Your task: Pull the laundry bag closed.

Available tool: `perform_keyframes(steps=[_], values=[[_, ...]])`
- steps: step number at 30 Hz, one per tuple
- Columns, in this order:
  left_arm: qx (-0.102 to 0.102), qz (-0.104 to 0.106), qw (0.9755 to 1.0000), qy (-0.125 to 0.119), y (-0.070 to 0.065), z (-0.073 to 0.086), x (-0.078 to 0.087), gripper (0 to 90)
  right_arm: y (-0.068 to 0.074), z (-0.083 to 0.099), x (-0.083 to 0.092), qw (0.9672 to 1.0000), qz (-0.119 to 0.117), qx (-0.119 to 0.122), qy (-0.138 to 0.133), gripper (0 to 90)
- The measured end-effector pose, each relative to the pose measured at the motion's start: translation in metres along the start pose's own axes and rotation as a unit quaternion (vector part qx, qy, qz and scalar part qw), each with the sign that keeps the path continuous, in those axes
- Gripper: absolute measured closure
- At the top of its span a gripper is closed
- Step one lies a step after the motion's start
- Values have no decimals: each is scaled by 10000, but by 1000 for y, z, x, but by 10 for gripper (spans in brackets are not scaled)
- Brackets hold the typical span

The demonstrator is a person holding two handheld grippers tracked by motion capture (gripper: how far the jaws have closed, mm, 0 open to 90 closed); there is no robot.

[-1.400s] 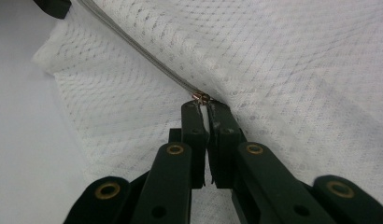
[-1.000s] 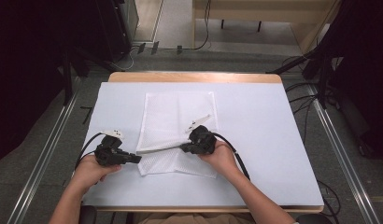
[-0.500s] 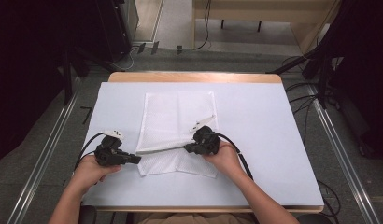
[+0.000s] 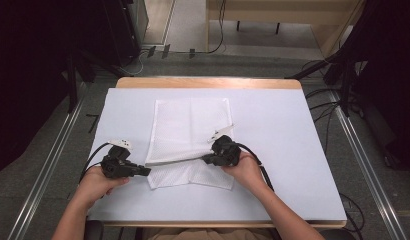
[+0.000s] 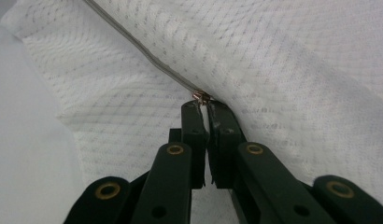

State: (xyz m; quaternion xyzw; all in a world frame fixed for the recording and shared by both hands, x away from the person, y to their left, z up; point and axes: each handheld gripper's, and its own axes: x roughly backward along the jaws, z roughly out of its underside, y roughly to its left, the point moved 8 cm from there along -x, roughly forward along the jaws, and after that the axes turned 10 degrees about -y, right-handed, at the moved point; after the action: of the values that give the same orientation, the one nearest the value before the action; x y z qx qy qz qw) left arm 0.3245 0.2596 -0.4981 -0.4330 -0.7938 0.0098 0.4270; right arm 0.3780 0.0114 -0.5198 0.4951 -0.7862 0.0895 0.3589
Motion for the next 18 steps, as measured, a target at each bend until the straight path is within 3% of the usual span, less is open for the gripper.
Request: perform_keyframes(steps=[18], values=[[38,-1,10000,-4,1,1,1,883,-9,8,15,9999,45,-100,20,880]])
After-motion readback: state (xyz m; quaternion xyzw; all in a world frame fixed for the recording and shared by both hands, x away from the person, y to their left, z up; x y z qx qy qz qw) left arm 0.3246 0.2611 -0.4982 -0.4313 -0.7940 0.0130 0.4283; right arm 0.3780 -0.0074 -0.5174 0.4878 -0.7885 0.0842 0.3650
